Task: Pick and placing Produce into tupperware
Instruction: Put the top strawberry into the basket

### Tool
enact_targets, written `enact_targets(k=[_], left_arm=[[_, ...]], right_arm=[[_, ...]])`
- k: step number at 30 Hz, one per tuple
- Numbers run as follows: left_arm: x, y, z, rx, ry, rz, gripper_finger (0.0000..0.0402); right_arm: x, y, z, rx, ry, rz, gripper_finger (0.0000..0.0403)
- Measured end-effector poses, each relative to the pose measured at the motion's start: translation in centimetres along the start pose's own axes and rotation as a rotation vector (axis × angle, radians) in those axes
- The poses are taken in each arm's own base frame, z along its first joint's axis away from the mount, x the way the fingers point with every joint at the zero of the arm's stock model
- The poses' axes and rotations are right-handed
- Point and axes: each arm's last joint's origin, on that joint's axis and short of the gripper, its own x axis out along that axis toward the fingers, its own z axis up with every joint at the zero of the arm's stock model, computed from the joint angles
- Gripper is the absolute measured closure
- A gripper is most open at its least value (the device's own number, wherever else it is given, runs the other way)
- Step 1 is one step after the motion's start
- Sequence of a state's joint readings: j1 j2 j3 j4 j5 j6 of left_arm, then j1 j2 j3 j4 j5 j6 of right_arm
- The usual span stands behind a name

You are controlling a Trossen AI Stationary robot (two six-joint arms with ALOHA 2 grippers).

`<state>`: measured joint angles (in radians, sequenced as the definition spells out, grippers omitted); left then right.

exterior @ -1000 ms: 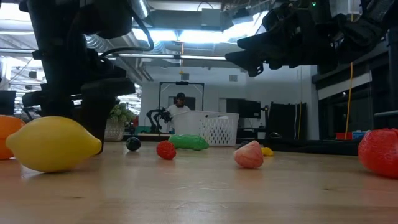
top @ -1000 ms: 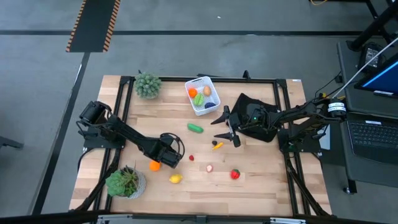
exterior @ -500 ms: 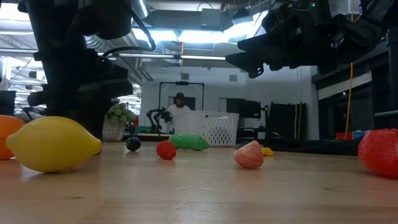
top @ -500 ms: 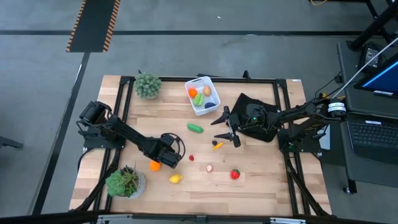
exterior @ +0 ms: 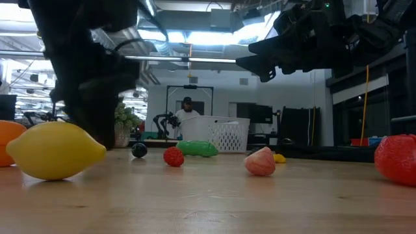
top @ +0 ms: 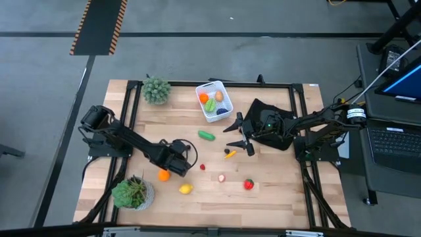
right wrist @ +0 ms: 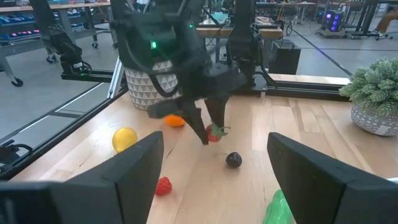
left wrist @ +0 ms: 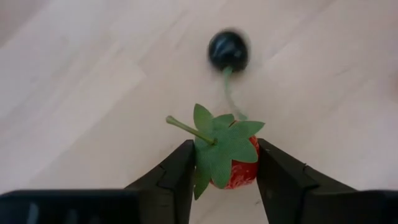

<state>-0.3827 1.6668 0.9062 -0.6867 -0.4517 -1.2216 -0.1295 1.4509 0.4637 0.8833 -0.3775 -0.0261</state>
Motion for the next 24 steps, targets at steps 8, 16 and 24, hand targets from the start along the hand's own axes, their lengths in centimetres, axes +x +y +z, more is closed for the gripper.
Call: enact_targets(k=[8, 16, 24], left_arm=[[-4.4, 0.9, 1.3, 0.056, -0.23, -0.101, 0.027], [-8.7, 2.6, 2.3, 0.159, -0.457, -0.145, 0.027], [-10.0, 3.9, 3.1, 0.302, -0.605, -0.24, 0.027]], right_arm=[[-0.2, 0.1, 0.4, -0.006, -0.015, 0.041, 0.0114], [-2.2, -0.6, 1.8, 0.03, 0.006, 0.056, 0.0114], [-3.5, -0.2, 3.2, -0.018, 0.002, 0.051, 0.0114]])
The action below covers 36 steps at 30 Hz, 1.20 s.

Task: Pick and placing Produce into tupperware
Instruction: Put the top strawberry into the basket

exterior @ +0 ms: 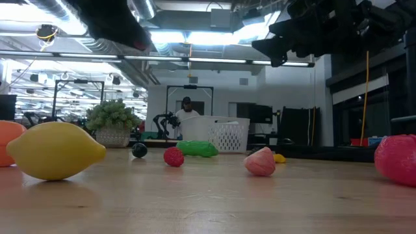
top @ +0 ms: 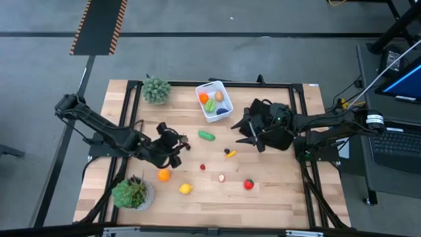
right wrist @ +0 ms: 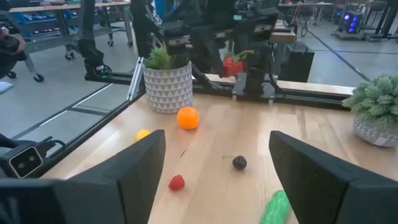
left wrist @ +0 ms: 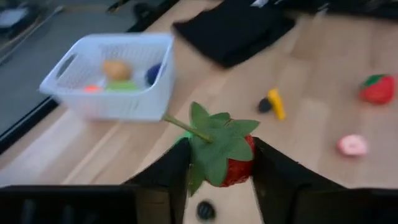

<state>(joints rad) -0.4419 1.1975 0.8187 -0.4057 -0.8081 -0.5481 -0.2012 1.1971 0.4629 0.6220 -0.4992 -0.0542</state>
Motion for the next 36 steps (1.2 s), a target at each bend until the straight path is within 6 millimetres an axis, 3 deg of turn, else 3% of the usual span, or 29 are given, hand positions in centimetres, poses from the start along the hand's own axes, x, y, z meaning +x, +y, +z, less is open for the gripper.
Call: enact_targets(k=[10, 18, 25, 36], left_arm=[[1.7, 2.7, -2.1, 0.032, -0.257, -0.341, 0.027], [3.6, 5.0, -2.9, 0.07, -0.255, -0.47, 0.027], [4.6, 6.6, -2.2, 0.122, -0.3, -0.533, 0.027], [6.2, 10.1, -1.4, 0.051, -0.319, -0.396, 0.0269]], right_arm=[[-0.2, -0.1, -0.2, -0.015, 0.029, -0.006, 0.0114], [-0.5, -0.7, -0.3, -0.034, 0.038, -0.033, 0.0114], [-0.5, -0.7, -0.3, -0.058, 0.038, -0.032, 0.0114], [-0.5, -0.7, -0.3, -0.059, 0.038, -0.051, 0.0114]])
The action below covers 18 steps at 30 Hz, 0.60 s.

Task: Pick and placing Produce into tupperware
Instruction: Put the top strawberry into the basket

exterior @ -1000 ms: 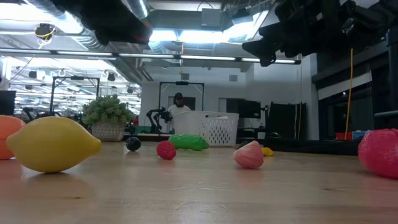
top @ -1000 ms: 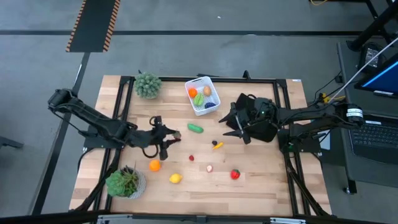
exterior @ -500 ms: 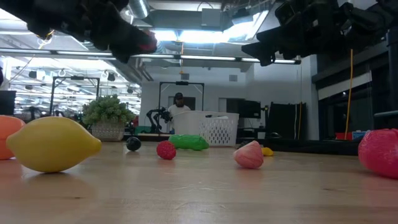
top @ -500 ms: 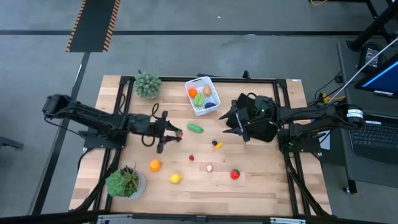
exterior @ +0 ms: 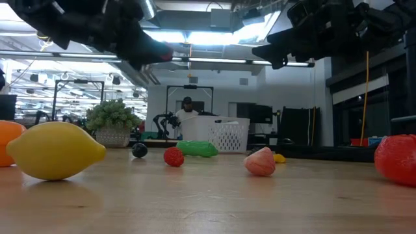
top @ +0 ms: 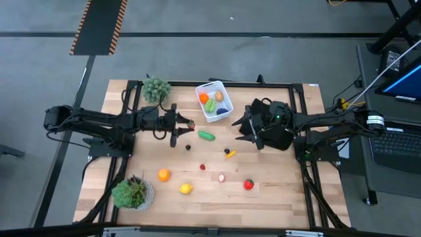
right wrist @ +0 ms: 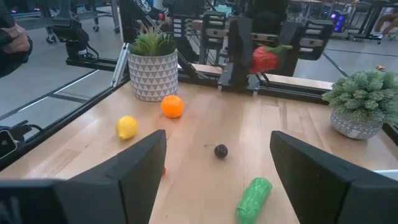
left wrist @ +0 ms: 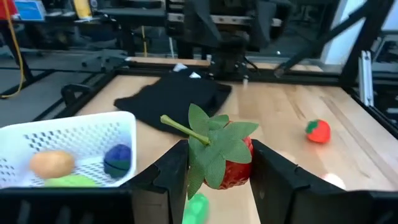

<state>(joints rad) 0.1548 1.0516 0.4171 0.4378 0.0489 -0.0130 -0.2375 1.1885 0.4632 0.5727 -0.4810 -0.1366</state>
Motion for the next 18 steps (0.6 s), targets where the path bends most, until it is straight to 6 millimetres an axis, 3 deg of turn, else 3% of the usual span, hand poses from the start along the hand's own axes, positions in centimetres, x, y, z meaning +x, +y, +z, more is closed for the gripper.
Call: enact_targets(k=[7, 18], left_arm=[[1.9, 2.6, -0.5, 0.003, -0.052, 0.008, 0.0269], [7.8, 8.1, 0.3, -0.016, 0.005, -0.001, 0.0268]], right_arm=[[0.0, 0.0, 0.0, -0.002, -0.001, -0.003, 0.0114], [-0.1, -0.2, 0.0, 0.032, 0.003, -0.014, 0.0114]])
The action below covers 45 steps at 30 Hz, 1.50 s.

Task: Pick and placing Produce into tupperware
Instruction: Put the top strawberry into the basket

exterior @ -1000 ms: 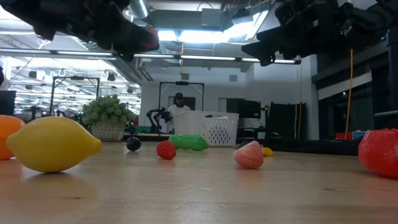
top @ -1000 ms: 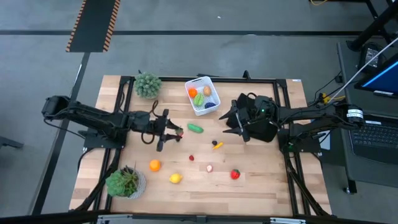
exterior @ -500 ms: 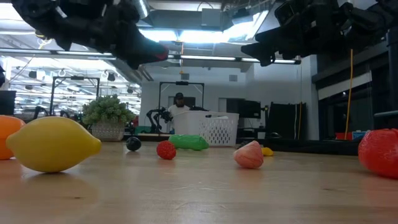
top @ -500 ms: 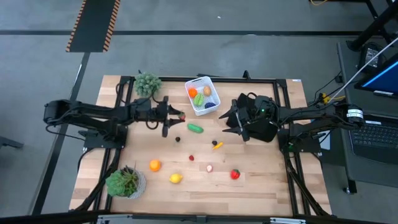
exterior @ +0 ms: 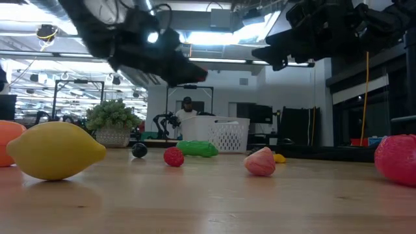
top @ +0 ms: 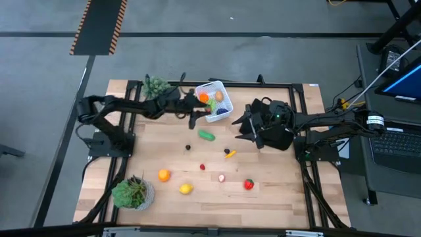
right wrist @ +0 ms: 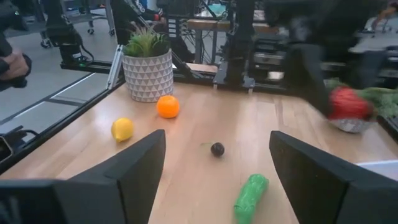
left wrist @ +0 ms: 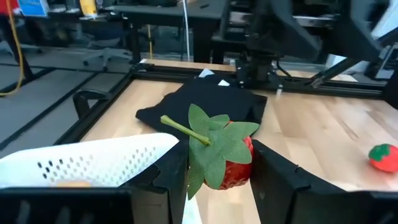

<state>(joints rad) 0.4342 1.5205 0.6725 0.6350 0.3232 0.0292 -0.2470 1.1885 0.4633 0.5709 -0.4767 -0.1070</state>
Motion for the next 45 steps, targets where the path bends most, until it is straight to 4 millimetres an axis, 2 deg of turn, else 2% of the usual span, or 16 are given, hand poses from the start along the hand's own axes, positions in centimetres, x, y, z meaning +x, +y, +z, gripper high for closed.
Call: enact_targets(k=[7, 16, 20, 23, 31, 45], left_arm=[[2.5, 2.6, 1.1, -0.016, 0.104, 0.009, 0.0266], [2.8, 3.8, 4.3, -0.004, 0.3, 0.063, 0.0265], [2.8, 4.1, 4.6, -0.019, 0.416, 0.084, 0.0264], [2.9, 4.3, 5.5, -0.004, 0.428, 0.08, 0.0264], [2.8, 4.5, 6.0, -0.024, 0.512, 0.097, 0.0265], [3.1, 4.6, 5.7, -0.017, 0.502, 0.102, 0.0269]], right_arm=[[0.0, 0.1, -0.9, 0.063, 0.082, 0.011, 0.0114], [-0.2, 0.3, -1.8, 0.115, 0.173, 0.019, 0.0114], [-0.2, 0.3, -1.9, 0.123, 0.184, 0.02, 0.0114], [-0.2, 0.3, -1.9, 0.123, 0.184, 0.02, 0.0114], [-0.2, 0.3, -1.9, 0.139, 0.183, 0.019, 0.0114], [-0.2, 0.3, -1.9, 0.143, 0.183, 0.018, 0.0114]])
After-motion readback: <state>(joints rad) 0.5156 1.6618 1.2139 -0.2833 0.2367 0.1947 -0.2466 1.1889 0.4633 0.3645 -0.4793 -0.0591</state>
